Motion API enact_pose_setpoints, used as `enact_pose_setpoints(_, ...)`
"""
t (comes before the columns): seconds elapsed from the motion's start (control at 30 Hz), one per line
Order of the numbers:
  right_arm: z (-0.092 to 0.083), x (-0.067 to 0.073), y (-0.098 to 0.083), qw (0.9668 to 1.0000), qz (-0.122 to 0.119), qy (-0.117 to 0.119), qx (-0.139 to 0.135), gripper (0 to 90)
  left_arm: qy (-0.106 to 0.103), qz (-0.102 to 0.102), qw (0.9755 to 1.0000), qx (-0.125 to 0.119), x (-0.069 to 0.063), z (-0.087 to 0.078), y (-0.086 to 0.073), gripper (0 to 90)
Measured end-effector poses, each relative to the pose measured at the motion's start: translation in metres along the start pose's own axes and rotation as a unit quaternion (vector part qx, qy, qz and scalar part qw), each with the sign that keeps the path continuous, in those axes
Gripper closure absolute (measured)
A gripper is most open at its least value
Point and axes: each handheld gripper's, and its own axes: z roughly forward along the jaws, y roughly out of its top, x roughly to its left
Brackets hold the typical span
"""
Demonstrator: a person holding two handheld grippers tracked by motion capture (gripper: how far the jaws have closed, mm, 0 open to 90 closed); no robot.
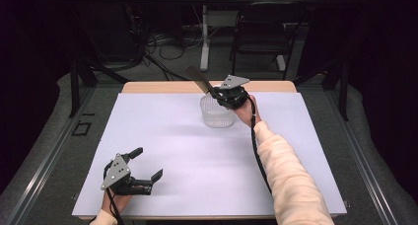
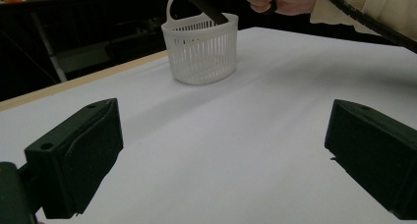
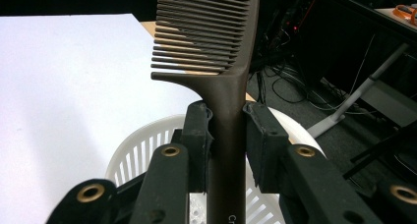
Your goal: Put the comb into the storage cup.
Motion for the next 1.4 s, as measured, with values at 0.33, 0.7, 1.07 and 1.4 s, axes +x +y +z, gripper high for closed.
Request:
enact_pose_setpoints(0.33,0.0029,0.0016,-0.0032,0.9999,-0.006,0.007,0.007,72.4,0.002,-0.001,1.0,0.0,-0.0004,-0.0009,-0.0001,1.1)
enact_pose_setpoints(0.7,0.0052,0.0018,-0.0057,0.9997,-0.01,0.014,0.018,72.4,0.004,-0.001,1.0,0.002,-0.0005,-0.0009,-0.0004,1.2)
enact_pose_setpoints(1.07,0.0057,0.0007,-0.0073,0.9992,-0.013,0.021,0.032,72.3,0.002,0.0,1.0,0.005,-0.0005,-0.0007,-0.0005,1.3)
enact_pose_setpoints(1.4,0.0084,0.0011,-0.0092,0.9987,-0.017,0.025,0.042,72.3,0.003,0.0,1.0,0.004,-0.0004,-0.0009,-0.0005,1.4)
